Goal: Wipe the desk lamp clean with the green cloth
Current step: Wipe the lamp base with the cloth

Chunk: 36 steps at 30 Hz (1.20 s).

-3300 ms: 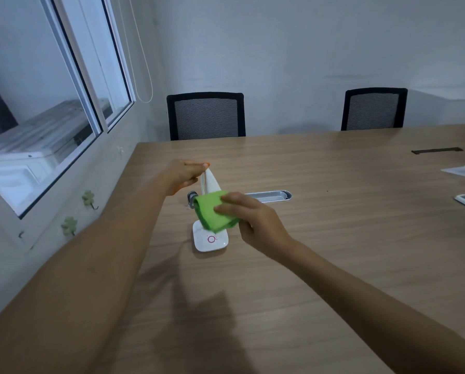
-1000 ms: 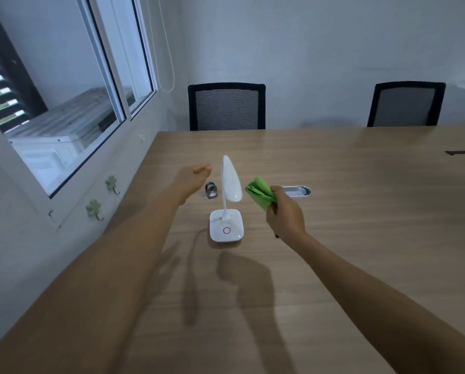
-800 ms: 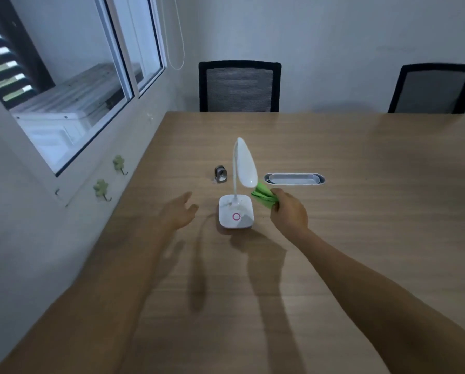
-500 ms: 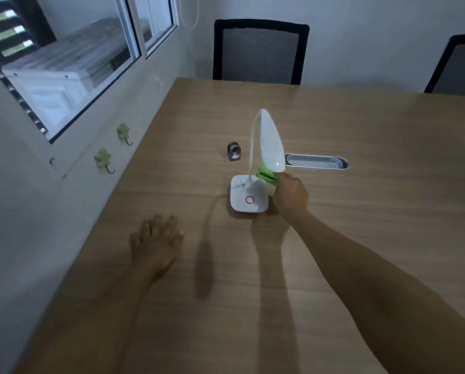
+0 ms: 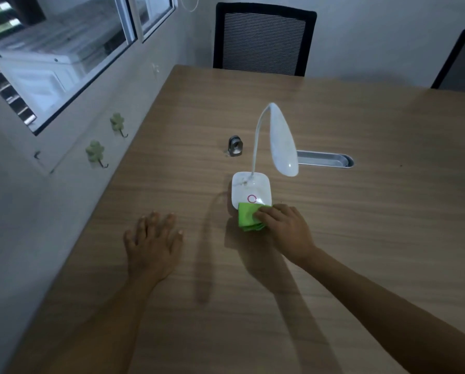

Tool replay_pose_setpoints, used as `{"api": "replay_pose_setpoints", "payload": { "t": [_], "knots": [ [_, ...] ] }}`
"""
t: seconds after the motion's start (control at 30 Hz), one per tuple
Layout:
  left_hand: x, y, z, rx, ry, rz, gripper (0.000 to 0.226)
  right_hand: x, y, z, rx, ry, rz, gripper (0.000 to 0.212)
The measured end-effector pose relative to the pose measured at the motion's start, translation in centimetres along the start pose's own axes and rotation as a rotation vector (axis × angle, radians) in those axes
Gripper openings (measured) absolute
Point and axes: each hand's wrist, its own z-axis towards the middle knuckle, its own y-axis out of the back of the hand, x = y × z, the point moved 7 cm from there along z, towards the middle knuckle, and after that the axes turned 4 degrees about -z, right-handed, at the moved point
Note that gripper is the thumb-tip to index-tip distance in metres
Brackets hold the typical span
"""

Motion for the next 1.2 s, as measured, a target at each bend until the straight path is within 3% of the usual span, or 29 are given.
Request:
{"api": "replay_pose_setpoints", "payload": {
  "t": [0.1,0.2,0.33,0.5,0.63,0.73,0.87,0.97,1.07,1.17,1.2],
  "knots": [
    [0.0,0.0,-0.1,-0.003,-0.001,-0.001,0.062,-1.7,-0.1,2.8,-0.025,-0.136,0.016,0.036],
    [0.0,0.1,-0.1,-0.013,-0.003,-0.009,0.061,-2.4,-1.3,4.8,0.080,-0.212,-0.016,0.037],
    [-0.1,0.3,-0.2,-0.020,-0.004,-0.013,0.061,-0.1,-3.4,3.5,0.199,-0.125,-0.051,0.043],
    [-0.1,0.2,-0.1,-0.039,-0.005,-0.018,0.061,4.2,-1.7,1.4,0.096,0.054,-0.096,0.038],
    [0.0,0.1,-0.1,-0.050,-0.012,-0.023,0.060,2.8,-1.6,6.4,0.087,-0.110,-0.174,0.021],
    [0.1,0.0,0.0,-0.056,-0.010,-0.028,0.059,2.3,-2.6,9.4,0.179,-0.202,-0.230,0.014],
    [0.2,-0.2,0.1,-0.063,-0.001,-0.043,0.059,3.7,-4.8,8.7,0.343,-0.207,-0.242,0.025],
    [0.1,0.1,0.0,-0.080,-0.013,-0.038,0.059,6.2,-4.0,6.2,0.242,-0.103,-0.235,0.006],
    [0.0,0.2,-0.1,-0.092,-0.016,-0.038,0.058,7.8,-2.2,3.7,0.150,-0.022,-0.186,0.028],
    [0.0,0.0,0.0,-0.074,-0.014,-0.042,0.058,6.1,-1.6,5.5,0.104,-0.048,-0.241,0.008],
    [0.0,0.0,0.0,-0.071,-0.015,-0.045,0.058,4.9,-1.9,6.8,0.146,-0.105,-0.256,0.015]
  ]
}}
